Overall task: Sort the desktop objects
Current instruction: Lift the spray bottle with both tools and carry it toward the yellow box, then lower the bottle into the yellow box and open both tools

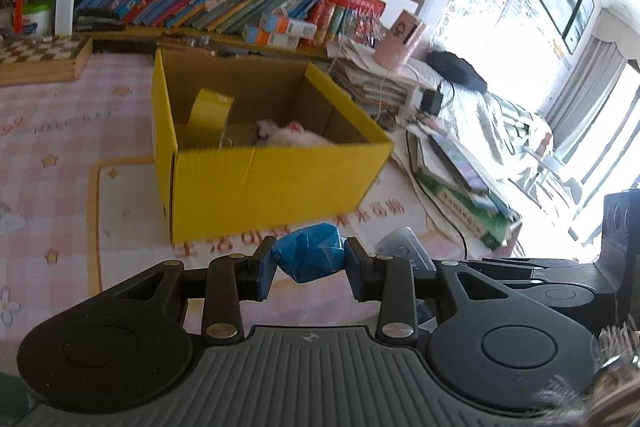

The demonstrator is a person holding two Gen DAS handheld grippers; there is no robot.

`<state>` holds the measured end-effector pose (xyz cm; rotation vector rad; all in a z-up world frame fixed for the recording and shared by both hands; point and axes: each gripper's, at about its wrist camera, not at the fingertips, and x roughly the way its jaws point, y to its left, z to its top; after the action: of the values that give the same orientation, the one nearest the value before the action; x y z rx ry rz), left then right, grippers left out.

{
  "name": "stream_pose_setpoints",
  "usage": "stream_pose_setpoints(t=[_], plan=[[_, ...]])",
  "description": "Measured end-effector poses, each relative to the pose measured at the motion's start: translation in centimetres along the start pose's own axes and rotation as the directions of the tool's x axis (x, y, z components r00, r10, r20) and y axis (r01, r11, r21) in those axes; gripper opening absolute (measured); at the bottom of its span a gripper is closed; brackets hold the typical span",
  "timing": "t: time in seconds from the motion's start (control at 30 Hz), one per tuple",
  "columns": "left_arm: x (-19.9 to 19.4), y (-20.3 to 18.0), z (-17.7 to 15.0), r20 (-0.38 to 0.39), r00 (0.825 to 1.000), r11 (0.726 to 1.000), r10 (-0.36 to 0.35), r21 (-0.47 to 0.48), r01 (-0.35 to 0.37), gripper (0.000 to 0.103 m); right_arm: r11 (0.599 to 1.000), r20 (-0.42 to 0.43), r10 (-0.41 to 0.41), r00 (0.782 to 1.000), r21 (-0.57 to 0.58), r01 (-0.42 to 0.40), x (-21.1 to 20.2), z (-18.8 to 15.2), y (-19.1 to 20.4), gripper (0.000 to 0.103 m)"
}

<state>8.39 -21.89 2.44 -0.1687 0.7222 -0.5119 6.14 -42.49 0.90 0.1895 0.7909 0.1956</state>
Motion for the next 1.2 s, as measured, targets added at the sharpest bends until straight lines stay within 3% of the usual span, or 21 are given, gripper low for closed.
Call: stream_pose_setpoints(t=[0.43, 0.73, 0.97, 1.2], plan=[[2.5, 0.1, 6.6, 0.134, 0.989, 0.996, 0.067, 0.056, -0.075, 0.033, 0.995, 0.156, 0.064, 0.986, -0.083, -0.051, 1.4, 7.9, -0.9, 0.032], [7.2, 1.3, 9.7, 0.121, 0.981, 0.976, 0.152, 0.141, -0.168, 0.033, 0.983, 0.195, 0.083, 0.977, -0.179, -0.047, 5.2, 14.0, -0.8, 0.032], [11.8, 2.8, 11.1, 0.055, 0.982, 0.977, 0.179, 0.104, -0.184, 0.033, 0.962, 0.103, 0.057, 0.993, -0.27, -0.027, 11.7, 17.0, -0.1, 0.032], [15.8, 2.5, 10.8, -0.036, 0.971, 0.956, 0.236, 0.191, -0.225, 0.033, 0.95, -0.066, 0.026, 0.997, -0.307, -0.045, 17.2, 17.3, 0.0, 0.032]])
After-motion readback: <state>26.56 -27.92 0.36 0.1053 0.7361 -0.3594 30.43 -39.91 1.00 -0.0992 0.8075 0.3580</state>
